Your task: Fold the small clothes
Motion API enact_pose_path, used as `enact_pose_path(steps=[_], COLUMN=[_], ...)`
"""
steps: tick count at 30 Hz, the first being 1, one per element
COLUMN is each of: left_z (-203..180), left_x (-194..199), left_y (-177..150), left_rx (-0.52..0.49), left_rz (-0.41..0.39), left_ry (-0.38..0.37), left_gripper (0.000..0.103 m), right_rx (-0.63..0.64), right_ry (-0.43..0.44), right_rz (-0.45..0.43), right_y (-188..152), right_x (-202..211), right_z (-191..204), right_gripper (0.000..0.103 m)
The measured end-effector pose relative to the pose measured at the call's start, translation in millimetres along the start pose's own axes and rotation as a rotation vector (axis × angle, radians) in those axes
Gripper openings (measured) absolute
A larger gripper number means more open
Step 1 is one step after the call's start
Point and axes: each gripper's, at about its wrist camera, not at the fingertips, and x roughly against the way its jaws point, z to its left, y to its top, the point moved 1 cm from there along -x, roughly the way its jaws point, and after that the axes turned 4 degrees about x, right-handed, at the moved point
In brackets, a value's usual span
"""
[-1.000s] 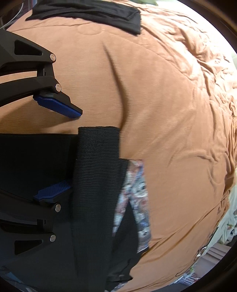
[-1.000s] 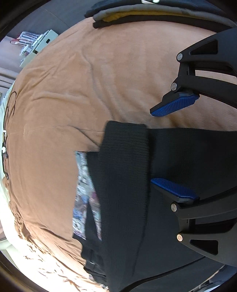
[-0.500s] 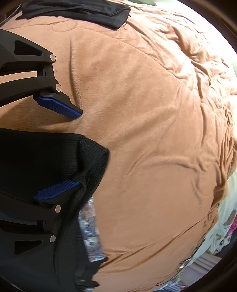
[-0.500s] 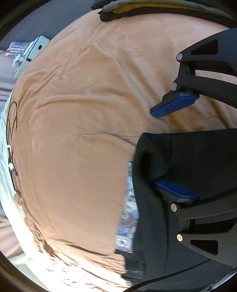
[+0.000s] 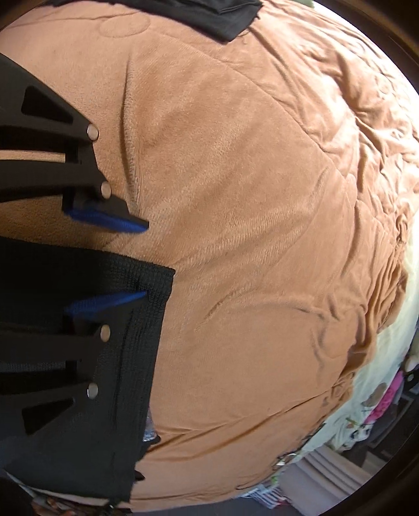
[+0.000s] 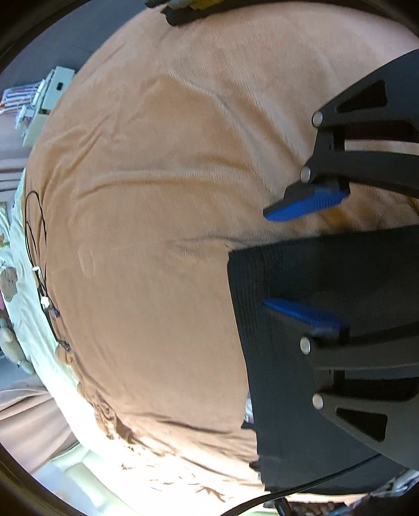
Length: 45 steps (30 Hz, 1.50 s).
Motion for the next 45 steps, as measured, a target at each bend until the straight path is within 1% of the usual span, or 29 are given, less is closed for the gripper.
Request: enact_pose_path(steps=[4,5,6,7,8,9,12,15,19,22,26,33,34,40,42,44,45], left_z=[0,-1,-2,-4,-6,-9,-17,-19,-16,-16,-18,-30,-31,-31,-29,-31,-31], left_x=[0,0,0,-1,-2,-3,2,13,31,37,35,16,12,-18,-25,-21,-20], left_y=[-1,-1,-2,-3,-3,-4,-4,-3,1,3,8,22,24,25,23,23,23], left_rx=[0.007,0.001,-0.009,-0.019,-0.028,-0.035,-0.078,-0.093,-0.083,-0.077,-0.070,-0.087,-0.091,-0.100,-0.087,-0.085,-0.084], left_rz=[0.002,0.001,-0.001,-0.001,0.001,0.005,-0.029,-0.072,-0.123,-0.141,-0.150,-0.139,-0.133,-0.081,-0.056,-0.064,-0.059], left_ry=[-0.022,-0.021,-0.018,-0.018,-0.023,-0.026,0.009,0.028,0.033,0.041,0.060,0.090,0.097,0.147,0.153,0.152,0.150], left_gripper=[0.035,0.034,0.029,0.026,0.014,0.012,0.008,0.008,0.007,0.007,0.007,0.007,0.007,0.007,0.009,0.011,0.015], right_rx=[0.003,0.000,-0.001,0.000,0.002,0.004,0.016,0.034,0.035,0.033,0.028,0.014,0.010,0.000,0.010,0.016,0.015], right_ry=[0.036,0.043,0.049,0.053,0.056,0.059,0.046,0.021,-0.003,-0.007,-0.013,-0.051,-0.066,-0.083,-0.090,-0.096,-0.092], right_rz=[-0.005,-0.006,-0.006,-0.007,-0.009,-0.016,-0.037,-0.074,-0.095,-0.111,-0.110,-0.080,-0.074,-0.036,-0.029,-0.024,-0.021], right_y=[4,5,6,6,9,11,10,4,0,-1,-4,5,5,7,9,11,13], right_x=[-7,-9,-12,-15,-15,-15,-5,10,21,25,23,7,2,-18,-20,-19,-18], right_z=[1,1,1,2,1,1,5,12,17,22,26,19,17,15,17,20,19], right_gripper=[0.033,0.029,0.024,0.021,0.016,0.011,0.005,0.004,0.003,0.003,0.003,0.003,0.003,0.002,0.003,0.004,0.006])
